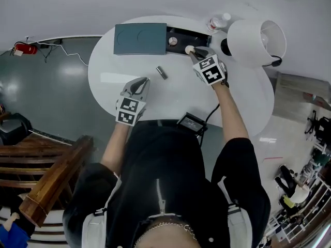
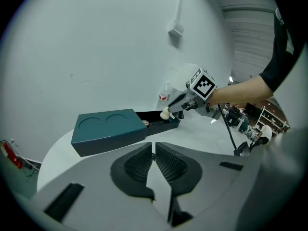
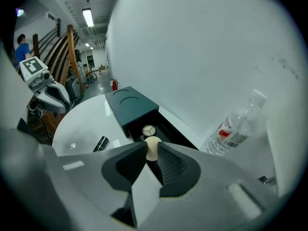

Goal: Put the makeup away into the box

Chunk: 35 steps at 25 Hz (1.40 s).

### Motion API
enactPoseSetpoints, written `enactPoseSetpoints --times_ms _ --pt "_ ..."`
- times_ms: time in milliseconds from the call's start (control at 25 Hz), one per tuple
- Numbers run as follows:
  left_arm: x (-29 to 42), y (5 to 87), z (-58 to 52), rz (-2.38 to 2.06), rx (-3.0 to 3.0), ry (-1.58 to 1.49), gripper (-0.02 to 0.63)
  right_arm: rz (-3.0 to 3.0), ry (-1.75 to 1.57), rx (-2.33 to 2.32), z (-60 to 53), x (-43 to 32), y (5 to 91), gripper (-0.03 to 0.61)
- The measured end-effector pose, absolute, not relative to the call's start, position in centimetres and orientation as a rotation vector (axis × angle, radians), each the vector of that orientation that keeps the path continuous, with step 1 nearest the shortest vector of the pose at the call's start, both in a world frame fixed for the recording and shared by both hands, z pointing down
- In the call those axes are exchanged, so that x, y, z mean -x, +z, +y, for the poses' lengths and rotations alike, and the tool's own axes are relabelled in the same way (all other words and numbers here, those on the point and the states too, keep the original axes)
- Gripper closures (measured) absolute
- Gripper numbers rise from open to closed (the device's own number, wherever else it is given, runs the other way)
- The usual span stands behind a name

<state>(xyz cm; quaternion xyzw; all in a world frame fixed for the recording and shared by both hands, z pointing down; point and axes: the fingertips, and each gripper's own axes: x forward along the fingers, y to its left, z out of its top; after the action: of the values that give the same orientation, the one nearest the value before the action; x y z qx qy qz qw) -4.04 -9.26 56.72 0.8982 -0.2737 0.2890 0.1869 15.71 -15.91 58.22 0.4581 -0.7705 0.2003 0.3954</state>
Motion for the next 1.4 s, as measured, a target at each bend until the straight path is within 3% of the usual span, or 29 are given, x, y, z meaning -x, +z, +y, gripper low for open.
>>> enactPoseSetpoints --times_ms 640,1000,1400 --pt "7.6 57.7 -10.7 -0.890 -2.433 0.819 0.598 -1.869 0.600 -1.032 -19.0 -13.2 64.6 0.503" --pt "7.2 57.7 -10.5 -0.877 -2.441 0.822 0.598 -1.873 0.618 -1.064 -19.1 -13.6 64.6 0.457" --pt "6.5 57.3 -9.7 -0.855 -2.465 0.817 0.598 -1.959 0.549 -1.102 -18.1 -11.9 60.9 0.456"
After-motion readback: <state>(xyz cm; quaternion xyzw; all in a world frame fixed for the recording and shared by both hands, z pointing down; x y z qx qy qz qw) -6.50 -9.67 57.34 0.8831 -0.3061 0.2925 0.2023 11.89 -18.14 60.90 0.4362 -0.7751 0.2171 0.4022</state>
